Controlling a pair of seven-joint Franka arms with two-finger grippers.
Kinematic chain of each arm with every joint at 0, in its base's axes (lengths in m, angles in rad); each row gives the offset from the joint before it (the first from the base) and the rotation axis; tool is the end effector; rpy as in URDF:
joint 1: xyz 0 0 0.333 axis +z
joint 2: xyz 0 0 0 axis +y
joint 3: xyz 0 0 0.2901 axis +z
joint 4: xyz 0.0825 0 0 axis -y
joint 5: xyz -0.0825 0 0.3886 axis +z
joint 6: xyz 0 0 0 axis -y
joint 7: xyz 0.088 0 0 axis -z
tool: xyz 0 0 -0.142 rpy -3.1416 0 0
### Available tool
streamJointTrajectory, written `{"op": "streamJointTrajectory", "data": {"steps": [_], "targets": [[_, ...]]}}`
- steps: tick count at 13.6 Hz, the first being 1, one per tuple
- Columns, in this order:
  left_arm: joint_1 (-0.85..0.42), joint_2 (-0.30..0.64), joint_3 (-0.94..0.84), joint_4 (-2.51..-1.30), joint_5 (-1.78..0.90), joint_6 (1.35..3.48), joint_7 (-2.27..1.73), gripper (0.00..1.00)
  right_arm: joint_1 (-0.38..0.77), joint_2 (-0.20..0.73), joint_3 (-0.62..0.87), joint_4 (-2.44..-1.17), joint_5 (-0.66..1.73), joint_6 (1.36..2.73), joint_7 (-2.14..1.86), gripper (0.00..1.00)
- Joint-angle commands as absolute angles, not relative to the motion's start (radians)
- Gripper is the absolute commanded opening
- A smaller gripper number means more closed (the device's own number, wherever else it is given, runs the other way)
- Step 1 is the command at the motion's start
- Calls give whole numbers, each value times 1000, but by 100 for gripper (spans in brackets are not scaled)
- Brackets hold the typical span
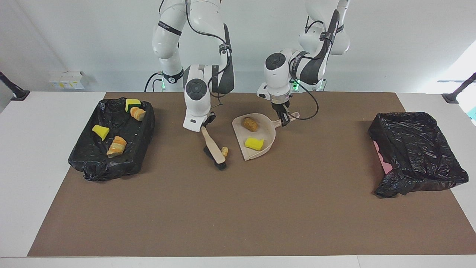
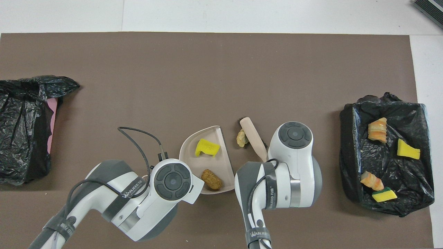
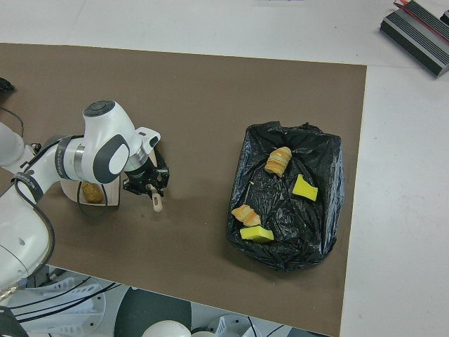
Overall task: Sweep and dump trash in bin
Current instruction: 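Sweep the brush again toward the dustpan to gather the remaining pieces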
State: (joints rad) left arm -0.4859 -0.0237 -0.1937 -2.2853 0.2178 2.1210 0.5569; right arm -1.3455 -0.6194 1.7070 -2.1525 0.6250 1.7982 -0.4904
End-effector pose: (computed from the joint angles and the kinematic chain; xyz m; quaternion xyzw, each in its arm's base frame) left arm 0.3961 -0.2990 0.2893 -0.7714 0.6260 0.0645 0.0948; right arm 0.4470 0.2166 0.2543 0.9572 0.2393 -0.1628 0.0082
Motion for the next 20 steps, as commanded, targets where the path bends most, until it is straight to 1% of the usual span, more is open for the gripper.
{"op": "streamJointTrajectory", "data": {"steps": [1, 2, 4, 6, 8, 10, 15, 18, 19, 20], "targets": [[-486, -18, -189, -2299, 232, 2152, 532, 0, -1200, -629, 1655, -2167, 684, 1741, -406, 0], [-486, -18, -189, -2299, 230, 2154, 534, 0, -1175, -630, 1640, -2166, 684, 1721, -353, 0], [-486, -17, -189, -2299, 229, 2161, 534, 0, -1167, -627, 1597, -2149, 686, 1656, -330, 0], [-486, -17, -189, -2299, 229, 2169, 534, 0, -1134, -627, 1508, -2117, 736, 1507, -283, 0], [-474, -15, -189, -2299, 227, 2175, 534, 0, -1019, -635, 1419, -2121, 741, 1425, -211, 0], [-472, -15, -189, -2299, 227, 2177, 535, 0, -924, -641, 1388, -2125, 739, 1413, -39, 0], [-471, -14, -189, -2304, 227, 2201, 540, 0, -925, -640, 1296, -2123, 721, 1404, -40, 0], [-451, -5, -189, -2304, 227, 2212, 546, 0, -922, -643, 1290, -2131, 704, 1393, -23, 0], [-449, -5, -189, -2303, 227, 2215, 554, 0, -910, -646, 1282, -2144, 704, 1393, -9, 0], [-446, -2, -189, -2299, 226, 2217, 560, 0, -858, -675, 1267, -2155, 704, 1410, 42, 0]]}}
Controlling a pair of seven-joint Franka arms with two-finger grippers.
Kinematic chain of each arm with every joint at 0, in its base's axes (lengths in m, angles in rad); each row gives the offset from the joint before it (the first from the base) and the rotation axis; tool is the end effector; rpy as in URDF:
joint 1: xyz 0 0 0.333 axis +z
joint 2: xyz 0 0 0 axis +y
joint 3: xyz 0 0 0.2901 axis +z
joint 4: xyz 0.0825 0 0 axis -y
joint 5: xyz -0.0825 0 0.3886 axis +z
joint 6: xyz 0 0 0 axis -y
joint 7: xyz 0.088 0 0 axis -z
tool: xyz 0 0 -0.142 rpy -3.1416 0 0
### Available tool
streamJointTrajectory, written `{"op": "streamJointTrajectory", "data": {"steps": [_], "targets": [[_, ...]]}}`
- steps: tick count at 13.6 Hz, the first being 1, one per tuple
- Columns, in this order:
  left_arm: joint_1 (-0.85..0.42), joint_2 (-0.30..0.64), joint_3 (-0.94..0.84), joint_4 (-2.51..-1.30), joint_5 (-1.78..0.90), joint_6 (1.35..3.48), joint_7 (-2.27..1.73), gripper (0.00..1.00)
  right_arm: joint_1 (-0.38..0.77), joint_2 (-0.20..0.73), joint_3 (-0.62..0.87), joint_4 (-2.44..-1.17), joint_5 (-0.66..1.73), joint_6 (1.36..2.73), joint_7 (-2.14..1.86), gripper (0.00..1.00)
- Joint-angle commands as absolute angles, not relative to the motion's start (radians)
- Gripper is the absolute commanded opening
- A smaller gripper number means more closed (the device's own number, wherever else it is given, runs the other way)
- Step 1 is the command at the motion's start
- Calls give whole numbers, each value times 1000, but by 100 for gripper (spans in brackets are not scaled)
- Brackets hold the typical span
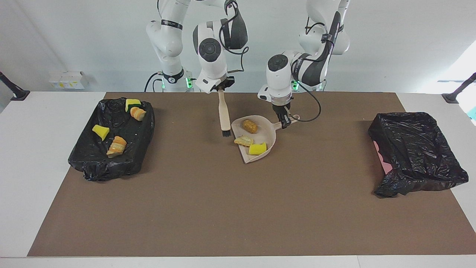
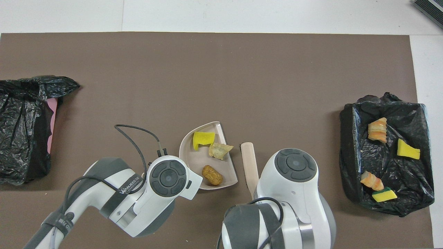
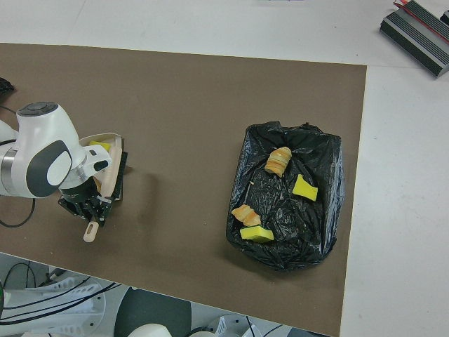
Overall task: Sweep and dump trash in bin
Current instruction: 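Carry the loaded dustpan with the left gripper over the near-side trash bag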
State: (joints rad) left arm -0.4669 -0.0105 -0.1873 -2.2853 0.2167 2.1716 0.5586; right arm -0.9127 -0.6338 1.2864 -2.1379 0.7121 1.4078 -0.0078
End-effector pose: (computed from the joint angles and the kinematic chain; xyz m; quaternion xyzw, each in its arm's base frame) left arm 0.4080 -0.2945 0.2861 -0.7783 0.6197 0.0472 0.0892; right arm 0.3681 0.2694 0.3643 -0.9718 -0.0484 0.2293 0.0275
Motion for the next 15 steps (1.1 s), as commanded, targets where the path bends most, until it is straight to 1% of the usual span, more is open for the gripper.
{"op": "streamJointTrajectory", "data": {"steps": [1, 2, 3, 6, 10, 12, 14, 15], "targets": [[-434, 8, -189, -2290, 225, 2221, 563, 0, -803, -727, 1241, -2184, 719, 1448, 99, 0], [-420, 17, -190, -2277, 225, 2221, 564, 0, -743, -762, 1217, -2216, 735, 1481, 119, 0], [-411, 20, -190, -2267, 225, 2221, 566, 0, -706, -771, 1198, -2244, 750, 1511, 130, 0], [-371, 25, -189, -2246, 171, 2232, 645, 0, -657, -773, 1201, -2255, 756, 1572, 225, 0], [-284, 60, -190, -2175, 106, 2237, 843, 0, -660, -766, 1203, -2256, 765, 1574, 215, 0], [-240, 83, -189, -2139, 42, 2237, 954, 0, -664, -764, 1203, -2255, 825, 1578, 203, 0], [-192, 106, -189, -2105, -21, 2232, 1073, 0, -664, -770, 1239, -2240, 853, 1588, 218, 0], [-170, 112, -189, -2079, -32, 2224, 1127, 0, -666, -770, 1285, -2240, 877, 1606, 231, 0]]}}
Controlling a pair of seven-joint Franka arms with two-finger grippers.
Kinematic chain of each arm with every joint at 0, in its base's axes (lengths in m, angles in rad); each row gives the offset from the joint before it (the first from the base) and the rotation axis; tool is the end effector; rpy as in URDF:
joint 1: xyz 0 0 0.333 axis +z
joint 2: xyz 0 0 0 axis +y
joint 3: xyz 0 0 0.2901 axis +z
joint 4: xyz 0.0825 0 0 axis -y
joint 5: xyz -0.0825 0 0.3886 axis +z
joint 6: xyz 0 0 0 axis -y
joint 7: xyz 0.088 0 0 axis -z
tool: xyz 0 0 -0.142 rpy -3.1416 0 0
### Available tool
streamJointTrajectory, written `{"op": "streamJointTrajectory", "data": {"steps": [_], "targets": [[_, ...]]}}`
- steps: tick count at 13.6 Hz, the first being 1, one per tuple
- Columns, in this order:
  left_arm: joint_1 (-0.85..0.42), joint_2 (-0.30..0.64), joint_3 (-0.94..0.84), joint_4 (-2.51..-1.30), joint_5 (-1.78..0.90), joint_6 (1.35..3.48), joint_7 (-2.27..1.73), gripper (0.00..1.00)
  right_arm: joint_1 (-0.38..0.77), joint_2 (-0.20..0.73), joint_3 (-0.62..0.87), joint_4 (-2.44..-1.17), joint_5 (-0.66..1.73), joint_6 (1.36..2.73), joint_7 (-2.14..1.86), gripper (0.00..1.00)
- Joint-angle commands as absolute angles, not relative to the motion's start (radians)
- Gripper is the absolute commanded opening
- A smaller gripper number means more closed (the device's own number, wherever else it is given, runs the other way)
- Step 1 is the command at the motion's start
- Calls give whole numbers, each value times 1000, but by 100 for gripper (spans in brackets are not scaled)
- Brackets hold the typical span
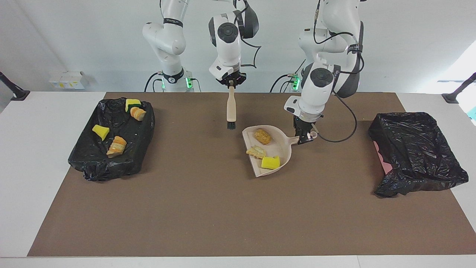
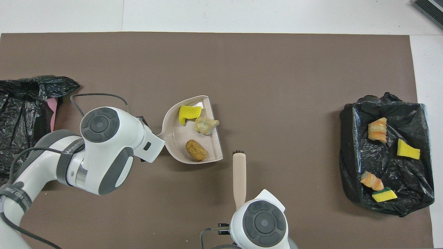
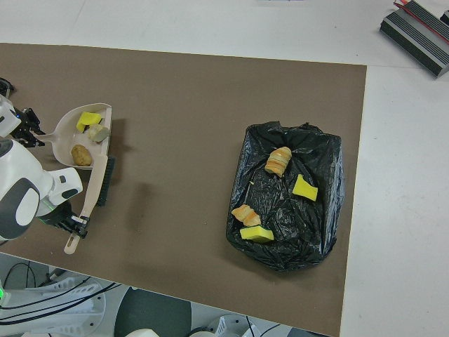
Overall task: Sweep and dump trash in bin
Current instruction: 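Carry the loaded dustpan with the left gripper over the near-side trash bag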
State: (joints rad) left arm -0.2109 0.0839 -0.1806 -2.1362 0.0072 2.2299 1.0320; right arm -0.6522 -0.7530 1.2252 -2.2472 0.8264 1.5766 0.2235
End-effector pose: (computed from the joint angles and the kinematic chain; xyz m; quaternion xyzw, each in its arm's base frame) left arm 0.5135 -0.2116 0.3055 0.7560 -0.6545 0.0068 0.0027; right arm 0.3177 0.3303 0.3555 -0.9895 0.0101 0.1431 0.0151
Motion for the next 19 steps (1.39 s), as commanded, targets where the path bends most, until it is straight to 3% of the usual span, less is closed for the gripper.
{"op": "streamJointTrajectory", "data": {"steps": [1, 6, 10, 13, 16, 17, 19], "targets": [[-154, 113, -187, -2047, -32, 2220, 1187, 0, -666, -770, 1302, -2240, 899, 1624, 250, 0], [-39, 140, -189, -1838, -34, 1995, 1396, 0, -670, -772, 1370, -2221, 954, 1637, 259, 0], [58, 135, -189, -1763, -57, 1879, 1524, 0, -770, -772, 1543, -2154, 988, 1681, 319, 0], [150, 135, -189, -1733, -57, 1841, 1652, 0, -772, -772, 1555, -2169, 1009, 1697, 308, 2], [263, 135, -181, -1717, -54, 1801, 1762, 0, -772, -773, 1563, -2184, 1009, 1697, 308, 21], [297, 135, -179, -1709, -52, 1796, 1801, 0, -776, -773, 1563, -2184, 1009, 1697, 307, 41], [372, 138, -179, -1695, -40, 1795, 1851, 0, -782, -773, 1563, -2184, 1003, 1697, 308, 63]]}}
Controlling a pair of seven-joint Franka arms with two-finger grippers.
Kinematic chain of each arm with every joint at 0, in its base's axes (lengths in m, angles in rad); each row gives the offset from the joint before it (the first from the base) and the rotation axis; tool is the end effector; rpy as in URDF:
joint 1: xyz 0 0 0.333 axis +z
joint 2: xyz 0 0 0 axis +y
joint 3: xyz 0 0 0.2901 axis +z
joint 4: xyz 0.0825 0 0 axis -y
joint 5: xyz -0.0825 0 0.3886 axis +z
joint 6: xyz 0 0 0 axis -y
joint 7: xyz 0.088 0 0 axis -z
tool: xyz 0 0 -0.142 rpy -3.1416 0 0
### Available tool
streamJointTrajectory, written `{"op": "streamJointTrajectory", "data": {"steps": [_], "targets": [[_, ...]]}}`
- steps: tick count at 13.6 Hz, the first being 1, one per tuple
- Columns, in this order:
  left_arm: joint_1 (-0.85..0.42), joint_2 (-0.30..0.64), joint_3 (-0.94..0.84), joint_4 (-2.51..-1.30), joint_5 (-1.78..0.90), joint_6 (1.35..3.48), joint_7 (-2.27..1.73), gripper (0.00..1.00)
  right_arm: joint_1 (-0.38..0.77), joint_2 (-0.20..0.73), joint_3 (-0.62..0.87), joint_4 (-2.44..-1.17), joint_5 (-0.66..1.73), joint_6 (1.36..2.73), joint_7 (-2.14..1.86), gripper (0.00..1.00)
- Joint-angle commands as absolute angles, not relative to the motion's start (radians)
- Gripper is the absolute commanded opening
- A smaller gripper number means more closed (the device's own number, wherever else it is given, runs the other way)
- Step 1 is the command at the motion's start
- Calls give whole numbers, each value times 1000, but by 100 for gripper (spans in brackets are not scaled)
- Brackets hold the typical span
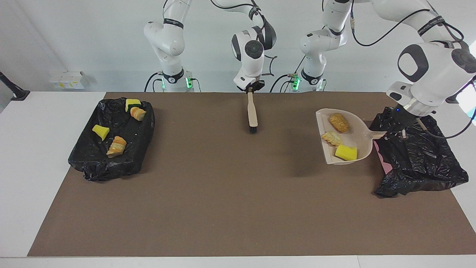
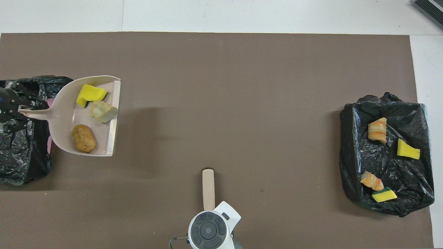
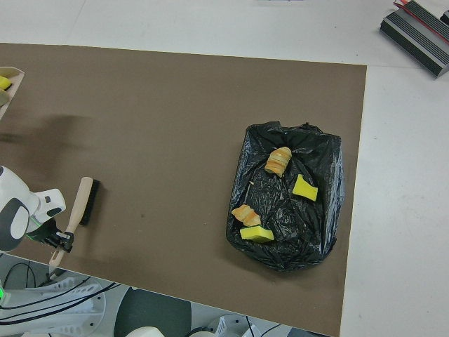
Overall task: Sweep and dump trash in bin
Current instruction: 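Carry the loaded dustpan with the left gripper over the near-side trash bag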
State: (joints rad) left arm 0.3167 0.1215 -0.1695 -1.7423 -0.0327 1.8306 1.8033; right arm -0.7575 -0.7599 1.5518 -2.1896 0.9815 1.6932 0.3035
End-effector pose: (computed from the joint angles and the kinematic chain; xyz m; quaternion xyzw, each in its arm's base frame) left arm 0.5897 0.0865 0.4340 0.6796 -0.7330 0.0126 0.0276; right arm 0.2800 0.4126 0.2737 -0.9870 -0.0041 0.1606 0.0098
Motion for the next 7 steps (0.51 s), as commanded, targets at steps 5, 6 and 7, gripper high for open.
{"op": "streamJointTrajectory", "data": {"steps": [5, 6, 7], "targets": [[520, 143, -173, -1666, 35, 1813, 1927, 0, -816, -764, 1378, -2172, 989, 1672, 247, 98], [546, 143, -173, -1666, 55, 1822, 1940, 0, -821, -762, 1308, -2168, 989, 1643, 245, 100], [572, 143, -172, -1666, 72, 1847, 1962, 0, -836, -762, 1252, -2169, 983, 1599, 244, 100]]}}
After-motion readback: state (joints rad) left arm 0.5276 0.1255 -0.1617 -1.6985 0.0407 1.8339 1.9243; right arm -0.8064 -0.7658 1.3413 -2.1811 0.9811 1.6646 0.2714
